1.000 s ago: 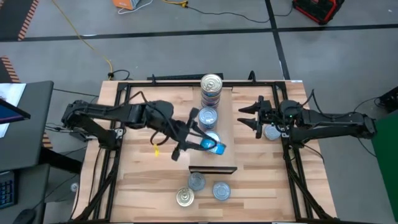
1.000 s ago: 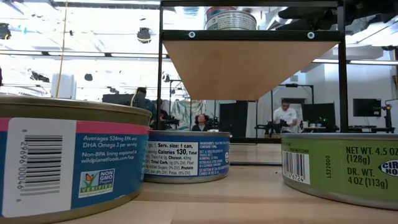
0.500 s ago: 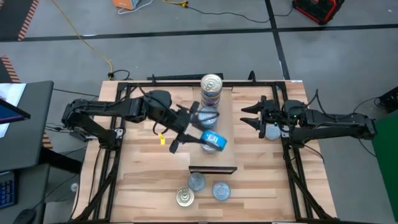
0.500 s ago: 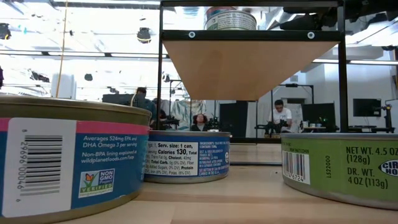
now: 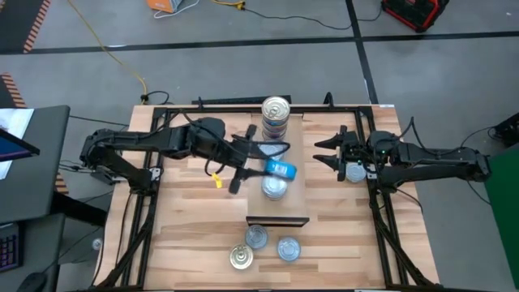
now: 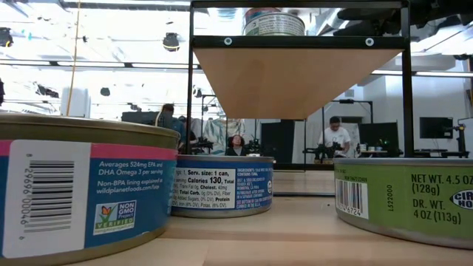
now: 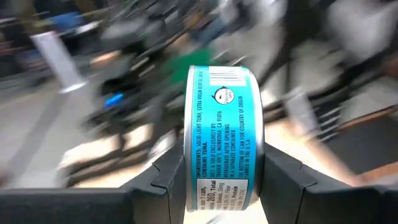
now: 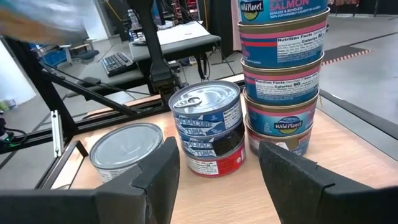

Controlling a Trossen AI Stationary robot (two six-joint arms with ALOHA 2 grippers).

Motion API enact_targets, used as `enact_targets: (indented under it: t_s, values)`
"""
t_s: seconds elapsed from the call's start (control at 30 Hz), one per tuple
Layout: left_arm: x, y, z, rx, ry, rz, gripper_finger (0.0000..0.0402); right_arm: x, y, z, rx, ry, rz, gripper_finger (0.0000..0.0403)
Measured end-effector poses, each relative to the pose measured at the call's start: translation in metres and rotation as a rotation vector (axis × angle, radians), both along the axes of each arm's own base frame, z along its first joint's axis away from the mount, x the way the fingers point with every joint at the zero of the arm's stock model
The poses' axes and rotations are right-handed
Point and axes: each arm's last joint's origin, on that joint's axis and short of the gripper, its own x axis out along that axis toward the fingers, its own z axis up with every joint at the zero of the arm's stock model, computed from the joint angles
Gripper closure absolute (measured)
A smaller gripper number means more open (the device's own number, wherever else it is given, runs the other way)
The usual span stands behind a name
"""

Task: Stack canned seafood by type on shelf
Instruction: Stack the yellow and blue tuna can on the shelf on top of the blue tuna can

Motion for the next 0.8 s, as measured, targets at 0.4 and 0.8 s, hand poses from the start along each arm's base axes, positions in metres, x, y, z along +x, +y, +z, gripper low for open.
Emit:
enact_targets:
  t_s: [0.4, 0.8]
  values:
    - [-0.010, -0.021, -0.021, 0.428, 0.231, 0.315, 0.0256, 0.000, 0.000, 0.000, 0.000, -0.005, 0.000, 0.0159]
    - [-0.007, -0.043, -0.037, 0.682, 0.288, 0.430, 0.0255, 0.000, 0.000, 0.003, 0.005, -0.037, -0.001, 0.0159]
